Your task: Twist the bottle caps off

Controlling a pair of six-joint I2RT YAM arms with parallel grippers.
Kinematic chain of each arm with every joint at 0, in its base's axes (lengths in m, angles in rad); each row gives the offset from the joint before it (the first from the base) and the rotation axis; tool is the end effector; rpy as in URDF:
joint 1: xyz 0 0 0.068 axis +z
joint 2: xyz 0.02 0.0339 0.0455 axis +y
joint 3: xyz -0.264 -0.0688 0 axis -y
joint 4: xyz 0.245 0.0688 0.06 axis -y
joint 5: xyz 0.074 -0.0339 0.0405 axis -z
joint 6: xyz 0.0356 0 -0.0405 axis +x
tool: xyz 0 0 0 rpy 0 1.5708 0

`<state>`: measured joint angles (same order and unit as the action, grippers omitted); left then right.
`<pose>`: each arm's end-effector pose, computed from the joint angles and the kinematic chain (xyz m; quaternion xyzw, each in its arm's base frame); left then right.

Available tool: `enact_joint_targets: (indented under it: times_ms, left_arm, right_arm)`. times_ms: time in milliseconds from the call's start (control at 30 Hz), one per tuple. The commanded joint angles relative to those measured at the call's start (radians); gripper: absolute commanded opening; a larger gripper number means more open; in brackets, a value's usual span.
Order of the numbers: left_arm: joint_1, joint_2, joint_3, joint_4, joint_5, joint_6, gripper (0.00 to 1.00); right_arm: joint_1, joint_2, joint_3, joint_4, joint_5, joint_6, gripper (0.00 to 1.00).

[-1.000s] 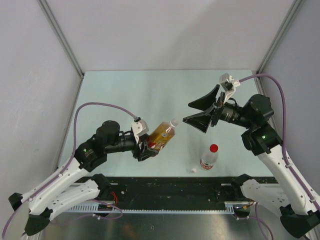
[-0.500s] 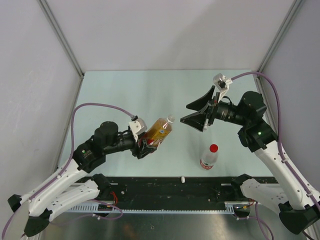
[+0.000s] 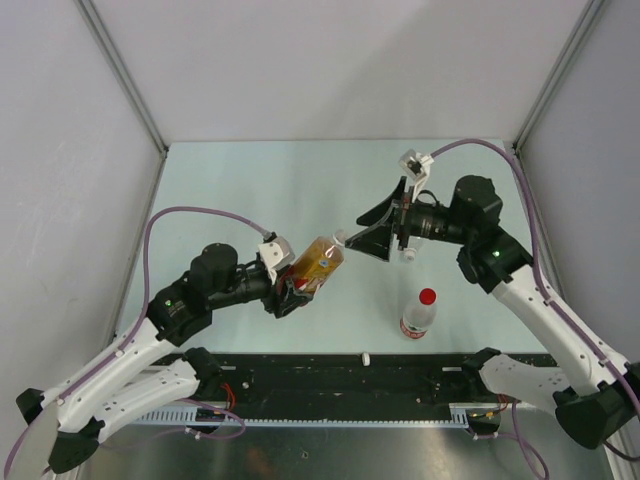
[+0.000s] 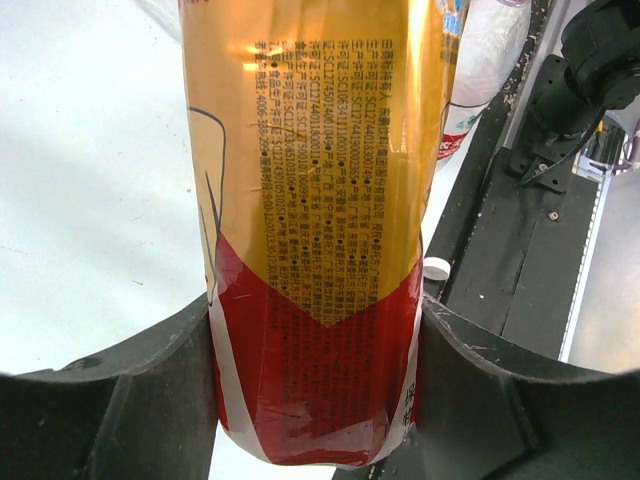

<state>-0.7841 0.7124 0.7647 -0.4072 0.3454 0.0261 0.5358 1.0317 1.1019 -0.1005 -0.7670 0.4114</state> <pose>0.1066 -0.1233 0.3214 0.4089 0.7045 -0.3392 0.4706 0.1802 0.1357 0.4141 -0.3014 0.6481 0.5335 0.4522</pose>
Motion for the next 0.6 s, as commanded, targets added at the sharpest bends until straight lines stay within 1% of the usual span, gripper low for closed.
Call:
enact_joint_targets:
  times_ms: [0,167,300,333,367,400,500,533,567]
  left_arm:
    - [0.003,-0.005,-0.008,0.026,0.006,0.014,0.0]
    - [0.002,-0.001,-0.009,0.025,0.012,0.015,0.0]
    - [0.003,0.0,-0.009,0.025,0.013,0.016,0.0]
    - [0.003,-0.001,-0.009,0.025,0.013,0.016,0.0]
    - [0.002,-0.001,-0.01,0.026,0.013,0.016,0.0]
    - [0.002,-0.001,-0.011,0.026,0.013,0.017,0.0]
    - [0.003,0.002,-0.009,0.026,0.009,0.017,0.0]
    - [0.002,0.004,-0.009,0.026,0.008,0.018,0.0]
    - [0.003,0.004,-0.009,0.026,0.007,0.017,0.0]
  right_arm:
    - [0.035,0.044,0.034,0.025,0.02,0.023,0.97]
    - [0.061,0.087,0.033,0.073,0.013,0.055,0.89]
    - [0.066,0.111,0.034,0.088,0.0,0.067,0.77]
    - [0.068,0.115,0.035,0.089,-0.002,0.071,0.72]
    - [0.069,0.119,0.034,0.089,-0.003,0.074,0.65]
    - [0.069,0.123,0.034,0.09,-0.003,0.078,0.55]
    - [0.069,0.133,0.035,0.09,-0.01,0.086,0.18]
    - [0.07,0.135,0.034,0.09,-0.013,0.087,0.09]
    - [0.069,0.136,0.034,0.09,-0.014,0.087,0.04]
